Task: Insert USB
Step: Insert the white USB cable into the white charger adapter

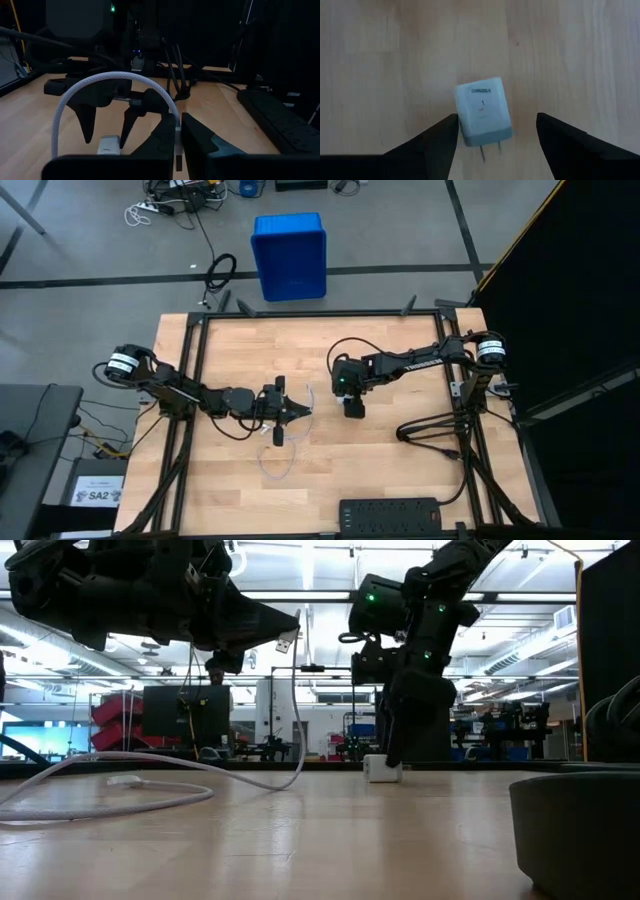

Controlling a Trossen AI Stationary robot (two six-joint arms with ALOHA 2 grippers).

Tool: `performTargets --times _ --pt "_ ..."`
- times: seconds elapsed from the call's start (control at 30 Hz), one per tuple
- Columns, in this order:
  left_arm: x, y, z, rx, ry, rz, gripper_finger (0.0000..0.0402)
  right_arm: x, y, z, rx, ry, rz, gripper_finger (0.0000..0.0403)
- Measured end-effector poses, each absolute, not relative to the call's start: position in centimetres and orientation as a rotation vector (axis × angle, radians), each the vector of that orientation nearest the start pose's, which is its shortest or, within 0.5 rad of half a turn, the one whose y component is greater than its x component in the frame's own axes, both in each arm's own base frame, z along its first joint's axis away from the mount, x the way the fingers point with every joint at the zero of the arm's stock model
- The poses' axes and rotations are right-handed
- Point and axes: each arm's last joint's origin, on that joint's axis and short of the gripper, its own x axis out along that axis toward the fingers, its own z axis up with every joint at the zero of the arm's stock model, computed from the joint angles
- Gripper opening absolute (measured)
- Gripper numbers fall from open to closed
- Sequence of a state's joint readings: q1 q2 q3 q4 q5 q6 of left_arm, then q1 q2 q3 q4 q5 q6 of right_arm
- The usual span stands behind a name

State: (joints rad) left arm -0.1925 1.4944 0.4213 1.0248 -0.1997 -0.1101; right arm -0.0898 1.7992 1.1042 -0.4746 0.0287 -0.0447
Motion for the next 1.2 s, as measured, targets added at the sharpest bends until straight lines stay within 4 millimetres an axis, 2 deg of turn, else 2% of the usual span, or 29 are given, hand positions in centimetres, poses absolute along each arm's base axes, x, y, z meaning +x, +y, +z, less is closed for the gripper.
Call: performTargets --times 0.1,0.27,0.4,0.77,1.0,1.2 --pt "26.2 -4.5 17.5 -0.101 0.047 0.01 0.0 34.4 -2.8 16.3 -0.009 1.167 -0.067 0.0237" --pt "26.2 -4.5 17.5 -0.101 0.048 0.01 0.0 35.1 -2.2 17.8 -0.028 1.123 -0.044 0.0236" --pt "26.2 -4.5 17.5 -0.104 0.05 0.008 0.0 35.3 -2.4 18.2 -0.039 1.111 -0.05 0.0238" --pt "26.2 -4.5 17.5 -0.106 0.054 0.002 0.0 34.9 -3.6 17.8 -0.056 1.169 -0.115 0.0236" --pt "26.2 -4.5 17.5 -0.107 0.055 0.001 0.0 34.5 -2.8 16.0 -0.064 1.213 -0.088 0.0234" --pt "26.2 -4.5 17.5 -0.106 0.056 0.001 0.0 34.4 -2.1 15.9 -0.062 1.208 -0.081 0.0236"
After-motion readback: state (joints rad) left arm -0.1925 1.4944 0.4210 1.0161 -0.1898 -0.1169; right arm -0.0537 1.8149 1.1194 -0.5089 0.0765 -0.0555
